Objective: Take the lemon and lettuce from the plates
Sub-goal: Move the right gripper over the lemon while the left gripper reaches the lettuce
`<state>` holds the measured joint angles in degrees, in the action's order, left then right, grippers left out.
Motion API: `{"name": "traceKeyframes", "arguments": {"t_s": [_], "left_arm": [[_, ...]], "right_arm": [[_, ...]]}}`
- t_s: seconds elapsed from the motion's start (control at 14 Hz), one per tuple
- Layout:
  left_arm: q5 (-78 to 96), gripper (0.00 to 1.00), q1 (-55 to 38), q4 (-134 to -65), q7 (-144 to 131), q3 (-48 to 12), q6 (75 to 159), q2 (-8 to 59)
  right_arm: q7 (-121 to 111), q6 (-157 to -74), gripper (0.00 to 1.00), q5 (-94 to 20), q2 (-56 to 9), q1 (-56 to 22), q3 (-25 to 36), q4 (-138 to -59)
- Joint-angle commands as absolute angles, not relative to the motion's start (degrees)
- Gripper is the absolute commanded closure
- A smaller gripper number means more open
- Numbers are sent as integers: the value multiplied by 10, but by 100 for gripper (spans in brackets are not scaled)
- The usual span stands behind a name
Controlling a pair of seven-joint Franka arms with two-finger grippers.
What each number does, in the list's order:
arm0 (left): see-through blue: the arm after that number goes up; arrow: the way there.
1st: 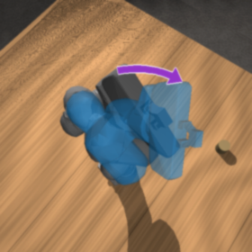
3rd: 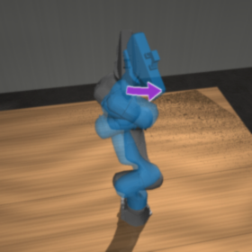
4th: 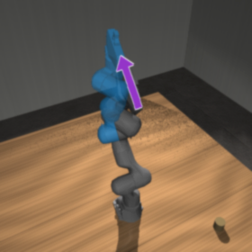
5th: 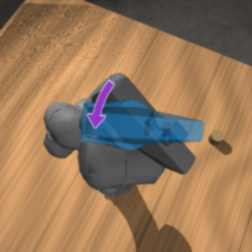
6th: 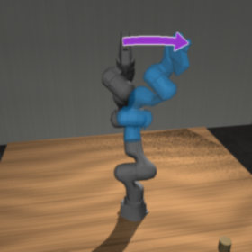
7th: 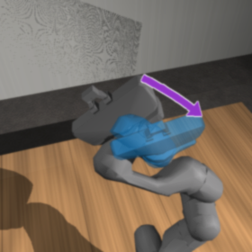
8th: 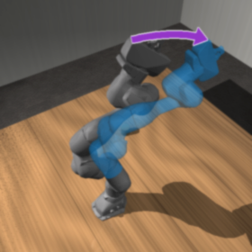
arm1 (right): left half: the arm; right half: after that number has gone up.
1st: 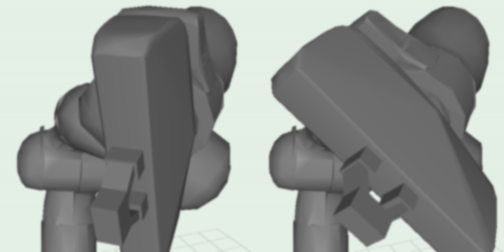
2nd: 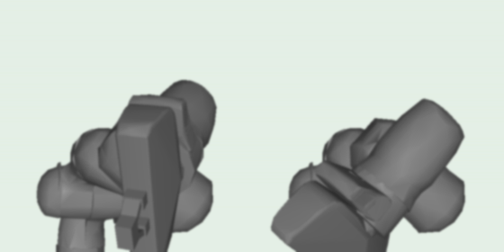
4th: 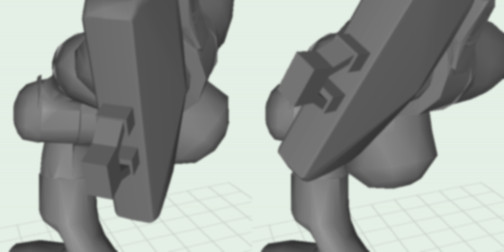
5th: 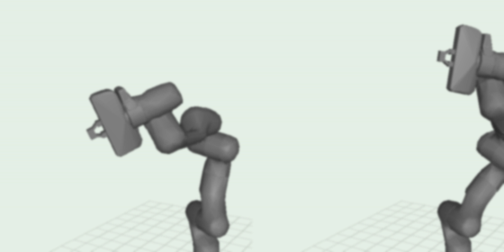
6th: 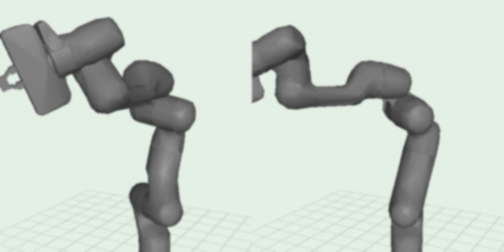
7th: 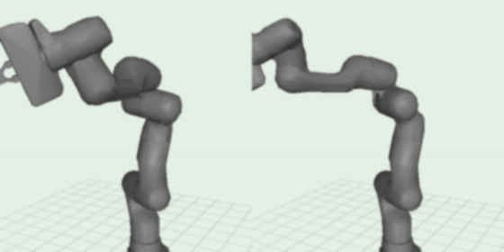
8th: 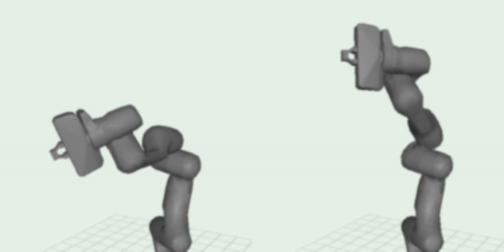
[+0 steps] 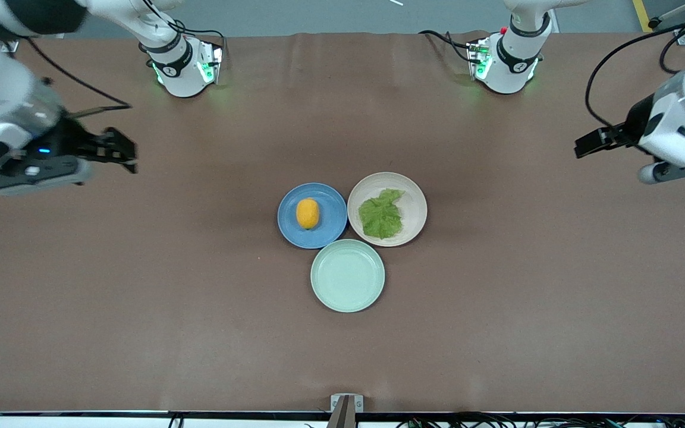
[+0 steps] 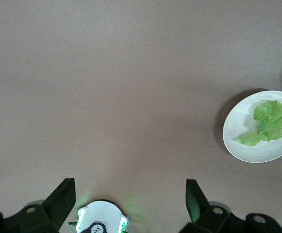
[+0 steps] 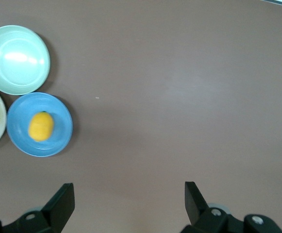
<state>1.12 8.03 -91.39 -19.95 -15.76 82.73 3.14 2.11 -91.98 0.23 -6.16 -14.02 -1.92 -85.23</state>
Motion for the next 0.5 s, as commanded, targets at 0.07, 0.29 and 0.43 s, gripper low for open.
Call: {"name": "traceKeyframes", "arguments": {"t_s": [0.07,0.29,0.43], "left_arm": [[19,0,72,-938,-239,-181,878,57],[20,0,72,-981,-320,-215,950,76],[28,0,72,-1029,-388,-242,1015,78]], "right_arm": [[48,-930,0,7,-104,-199,-15,-854],[116,-954,1,-5,-164,-266,-15,-856],[192,-1007,0,-12,-192,-307,-15,-879]]}}
